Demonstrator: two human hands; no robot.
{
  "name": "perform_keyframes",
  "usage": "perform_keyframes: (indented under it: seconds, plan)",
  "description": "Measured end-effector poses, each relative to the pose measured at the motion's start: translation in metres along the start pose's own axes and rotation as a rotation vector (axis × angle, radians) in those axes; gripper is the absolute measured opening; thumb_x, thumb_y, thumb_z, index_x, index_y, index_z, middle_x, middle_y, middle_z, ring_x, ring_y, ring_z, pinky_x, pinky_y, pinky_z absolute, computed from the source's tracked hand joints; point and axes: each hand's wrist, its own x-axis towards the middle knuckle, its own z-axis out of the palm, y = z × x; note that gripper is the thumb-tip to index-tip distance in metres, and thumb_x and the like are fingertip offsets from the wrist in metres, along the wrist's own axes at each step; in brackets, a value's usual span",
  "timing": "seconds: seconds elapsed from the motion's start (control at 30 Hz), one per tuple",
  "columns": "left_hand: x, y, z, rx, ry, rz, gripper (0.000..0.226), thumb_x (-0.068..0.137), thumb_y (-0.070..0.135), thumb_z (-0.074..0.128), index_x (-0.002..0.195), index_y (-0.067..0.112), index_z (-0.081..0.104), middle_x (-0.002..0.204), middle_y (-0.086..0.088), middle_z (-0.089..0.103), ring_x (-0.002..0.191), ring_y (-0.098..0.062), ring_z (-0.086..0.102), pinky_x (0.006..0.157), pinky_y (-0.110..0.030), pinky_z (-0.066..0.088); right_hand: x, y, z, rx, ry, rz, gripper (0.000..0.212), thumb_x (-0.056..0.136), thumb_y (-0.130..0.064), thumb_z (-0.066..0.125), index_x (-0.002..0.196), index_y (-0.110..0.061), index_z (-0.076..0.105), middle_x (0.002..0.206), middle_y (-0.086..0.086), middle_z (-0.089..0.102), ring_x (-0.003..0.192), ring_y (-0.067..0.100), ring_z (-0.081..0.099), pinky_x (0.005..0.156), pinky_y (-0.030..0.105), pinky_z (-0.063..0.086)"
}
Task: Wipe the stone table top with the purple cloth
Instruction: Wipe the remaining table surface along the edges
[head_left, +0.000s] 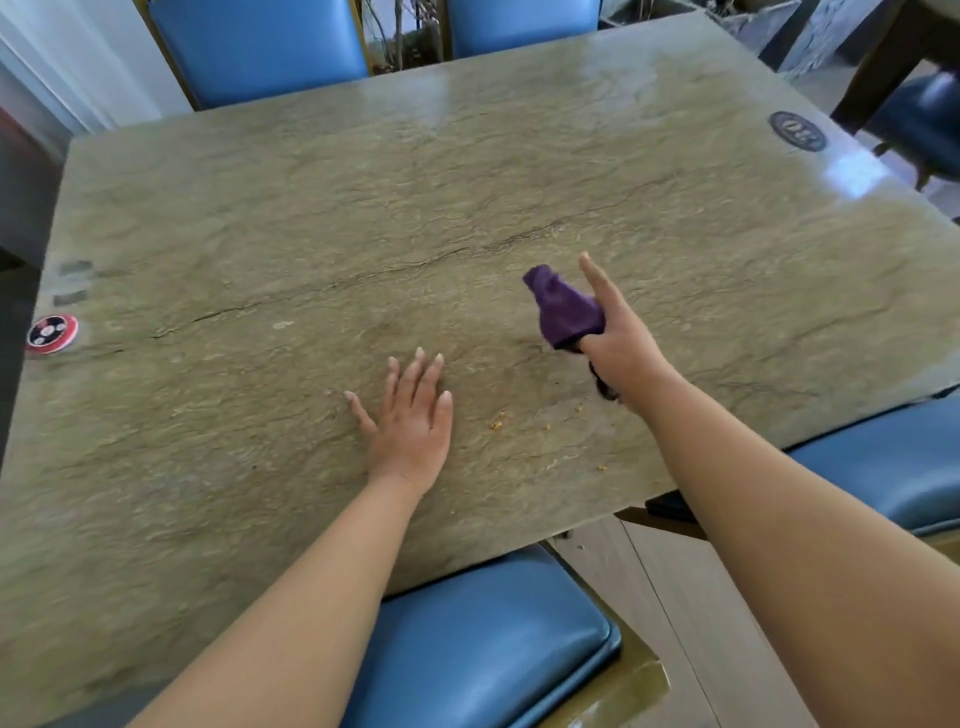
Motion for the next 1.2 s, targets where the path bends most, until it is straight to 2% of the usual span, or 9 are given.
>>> perform_keyframes:
  seconds: [0.1, 0.2, 0.3, 0.43, 0.7, 0.83, 0.93, 1.07, 1.2]
  plan:
    - [0.0, 0.001, 0.009, 0.164, 0.007, -0.024, 0.055, 0.097, 0.047, 0.004, 0.151, 0.041, -0.003, 0.157, 0.024, -0.016, 0.143, -0.003, -0.024, 0.111, -0.059, -0.02, 0.021, 0.025, -0.015, -0.753, -0.058, 0.037, 0.078, 0.078, -0.014, 0.053, 0.146, -0.039, 0.024, 0.147, 0.0, 0.039, 0.138, 0.027, 0.03, 0.115, 0.052, 0.017]
    - [0.0, 0.001, 0.012, 0.195, 0.03, -0.004, 0.058, 0.095, 0.05, 0.001, 0.152, 0.039, -0.002, 0.158, 0.023, -0.016, 0.143, -0.004, -0.024, 0.112, -0.059, -0.018, 0.031, 0.043, 0.001, -0.708, -0.083, 0.091, 0.064, 0.082, -0.045, 0.053, 0.14, -0.028, 0.032, 0.154, 0.003, 0.027, 0.147, 0.022, 0.007, 0.117, 0.052, -0.004]
    - [0.002, 0.0, 0.014, 0.192, 0.048, 0.0, 0.062, 0.092, 0.053, 0.001, 0.152, 0.038, 0.003, 0.159, 0.022, -0.012, 0.144, -0.003, -0.022, 0.112, -0.058, -0.02, 0.049, 0.051, 0.02, -0.766, -0.009, 0.064, 0.074, 0.087, -0.067, 0.035, 0.148, -0.031, 0.018, 0.161, -0.009, 0.009, 0.148, 0.017, -0.006, 0.116, 0.048, -0.01]
    - [0.003, -0.003, 0.015, 0.179, 0.078, 0.016, 0.063, 0.091, 0.053, 0.005, 0.152, 0.037, 0.009, 0.16, 0.021, -0.005, 0.146, -0.003, -0.017, 0.113, -0.057, -0.018, 0.087, 0.035, 0.035, -0.849, -0.142, -0.063, 0.063, 0.095, -0.046, 0.041, 0.151, -0.033, 0.015, 0.16, -0.014, 0.007, 0.148, 0.016, -0.004, 0.118, 0.048, -0.006]
    - [0.002, 0.0, 0.006, -0.133, 0.147, 0.004, 0.062, 0.092, 0.041, 0.012, 0.152, 0.032, 0.017, 0.16, 0.018, 0.014, 0.146, 0.002, 0.001, 0.117, -0.048, -0.015, 0.023, 0.024, 0.063, -0.493, -0.731, -0.331, 0.065, 0.072, 0.004, 0.05, 0.119, -0.039, 0.062, 0.14, -0.024, 0.047, 0.138, -0.009, 0.018, 0.115, 0.026, -0.003]
    - [-0.002, -0.004, -0.012, -0.47, 0.089, -0.023, 0.059, 0.093, 0.039, 0.015, 0.149, 0.027, 0.03, 0.159, 0.012, 0.02, 0.146, 0.001, 0.003, 0.116, -0.035, -0.02, 0.031, 0.023, 0.038, -0.35, -0.555, -0.113, 0.068, 0.079, 0.006, 0.046, 0.131, -0.036, 0.055, 0.152, -0.009, 0.035, 0.143, 0.006, 0.021, 0.121, 0.033, 0.009]
    - [-0.008, -0.025, -0.026, -0.267, 0.101, -0.075, 0.059, 0.098, 0.054, 0.007, 0.147, 0.035, 0.033, 0.161, 0.012, 0.007, 0.146, -0.002, -0.011, 0.111, -0.034, -0.026, 0.057, 0.008, 0.055, -0.525, -0.411, -0.119, 0.065, 0.087, -0.003, 0.044, 0.145, -0.031, 0.035, 0.159, -0.006, 0.018, 0.147, 0.014, 0.006, 0.118, 0.034, 0.001]
    - [-0.007, -0.051, -0.025, -0.062, -0.102, -0.305, 0.059, 0.096, 0.055, 0.0, 0.152, 0.036, -0.001, 0.159, 0.015, -0.018, 0.144, -0.006, -0.024, 0.112, -0.049, -0.025, 0.058, -0.01, 0.106, -0.645, -0.529, -0.28, 0.064, 0.086, -0.002, 0.044, 0.146, -0.025, 0.036, 0.159, -0.008, 0.019, 0.148, 0.011, 0.004, 0.118, 0.038, -0.001]
    - [-0.01, -0.059, -0.019, -0.342, -0.025, -0.277, 0.057, 0.101, 0.051, 0.005, 0.154, 0.03, 0.006, 0.161, 0.014, -0.005, 0.147, -0.006, -0.012, 0.116, -0.046, -0.018, 0.011, -0.012, 0.147, -0.651, -0.761, -0.459, 0.065, 0.083, 0.001, 0.048, 0.141, -0.028, 0.044, 0.156, -0.011, 0.028, 0.147, 0.007, 0.008, 0.117, 0.037, 0.003]
